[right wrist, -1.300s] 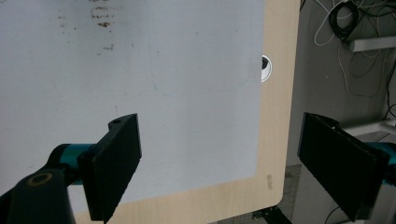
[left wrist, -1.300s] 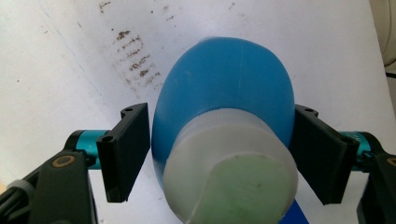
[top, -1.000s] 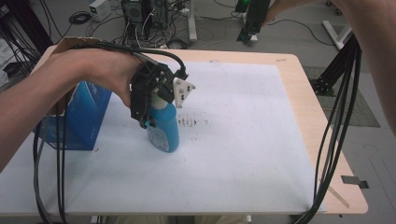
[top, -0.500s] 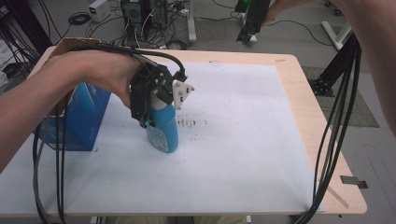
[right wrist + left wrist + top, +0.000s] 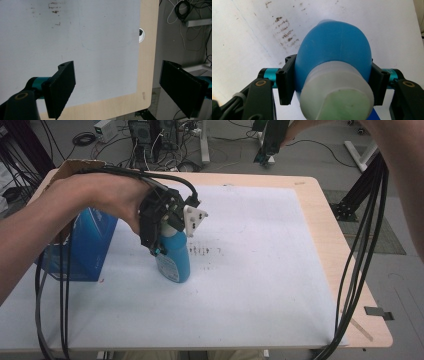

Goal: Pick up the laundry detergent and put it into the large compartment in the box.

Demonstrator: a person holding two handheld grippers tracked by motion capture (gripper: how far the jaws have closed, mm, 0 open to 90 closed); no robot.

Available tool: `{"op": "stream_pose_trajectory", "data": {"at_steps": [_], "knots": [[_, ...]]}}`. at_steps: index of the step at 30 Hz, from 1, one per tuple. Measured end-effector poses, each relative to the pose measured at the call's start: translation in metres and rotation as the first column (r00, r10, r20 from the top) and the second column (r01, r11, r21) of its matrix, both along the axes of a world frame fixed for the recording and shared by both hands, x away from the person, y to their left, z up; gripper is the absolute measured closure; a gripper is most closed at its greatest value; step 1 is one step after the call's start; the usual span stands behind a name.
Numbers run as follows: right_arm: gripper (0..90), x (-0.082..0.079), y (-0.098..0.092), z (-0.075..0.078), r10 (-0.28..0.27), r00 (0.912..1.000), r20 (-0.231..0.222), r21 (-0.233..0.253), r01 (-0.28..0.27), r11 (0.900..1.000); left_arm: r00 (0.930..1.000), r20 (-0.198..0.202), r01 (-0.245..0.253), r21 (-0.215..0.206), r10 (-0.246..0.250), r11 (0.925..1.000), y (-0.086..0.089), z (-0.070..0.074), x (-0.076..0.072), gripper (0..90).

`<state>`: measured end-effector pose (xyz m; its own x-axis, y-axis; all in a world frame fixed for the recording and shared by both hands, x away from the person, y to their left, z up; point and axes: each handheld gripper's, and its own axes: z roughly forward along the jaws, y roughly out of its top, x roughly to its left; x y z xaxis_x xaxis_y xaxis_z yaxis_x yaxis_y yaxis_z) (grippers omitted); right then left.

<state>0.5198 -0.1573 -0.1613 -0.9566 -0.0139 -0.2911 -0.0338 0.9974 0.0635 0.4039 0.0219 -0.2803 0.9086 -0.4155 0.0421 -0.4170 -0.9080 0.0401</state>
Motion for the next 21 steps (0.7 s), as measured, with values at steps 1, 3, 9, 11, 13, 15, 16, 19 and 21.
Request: {"op": "stream_pose_trajectory", "data": {"at_steps": [1,3,9,11,13,15,16,19,21], "knots": [[12.8,-0.0004,-0.0001,0.0003,-0.003,1.0000,0.000,-0.003,0.003,1.000,1.0000,0.000,0.005,0.004,-0.005,1.0000,-0.0002,0.0001,-0.0001,36.4],[12.8,-0.0008,-0.0002,0.0004,-0.005,1.0000,0.003,-0.001,0.005,1.000,1.0000,0.005,0.003,0.005,-0.003,1.0000,-0.0002,0.0002,-0.0011,36.6],[12.8,-0.0015,-0.0009,0.0001,-0.006,1.0000,0.001,-0.002,0.006,1.000,1.0000,0.009,-0.001,0.007,0.001,1.0000,-0.0002,0.0005,-0.0015,37.0],[12.8,-0.0021,-0.0008,0.0001,0.000,1.0000,0.003,0.004,0.000,1.000,1.0000,0.008,-0.003,0.010,0.003,0.9999,-0.0003,0.0007,-0.0011,37.1],[12.8,-0.0028,-0.0008,0.0003,0.001,1.0000,0.003,0.005,-0.001,1.000,0.9999,0.004,-0.014,0.011,0.014,0.9998,-0.0007,0.0008,-0.0012,37.2],[12.8,-0.0030,-0.0008,0.0001,0.004,1.0000,0.005,0.004,-0.004,1.000,0.9998,-0.005,-0.021,0.011,0.021,0.9997,-0.0009,0.0009,-0.0005,37.2],[12.8,-0.0029,-0.0010,0.0001,0.005,1.0000,0.004,0.006,-0.005,1.000,0.9996,-0.008,-0.027,0.015,0.027,0.9995,-0.0010,0.0013,0.0003,37.2],[12.8,-0.0029,-0.0017,0.0010,0.000,1.0000,0.004,0.006,0.000,1.000,0.9981,-0.022,-0.058,0.020,0.058,0.9981,-0.0009,0.0030,0.0017,37.3],[12.8,-0.0030,-0.0021,0.0008,0.002,1.0000,0.005,0.004,-0.002,1.000,0.9960,-0.034,-0.082,0.015,0.082,0.9965,0.0000,0.0057,0.0026,37.3]]}}
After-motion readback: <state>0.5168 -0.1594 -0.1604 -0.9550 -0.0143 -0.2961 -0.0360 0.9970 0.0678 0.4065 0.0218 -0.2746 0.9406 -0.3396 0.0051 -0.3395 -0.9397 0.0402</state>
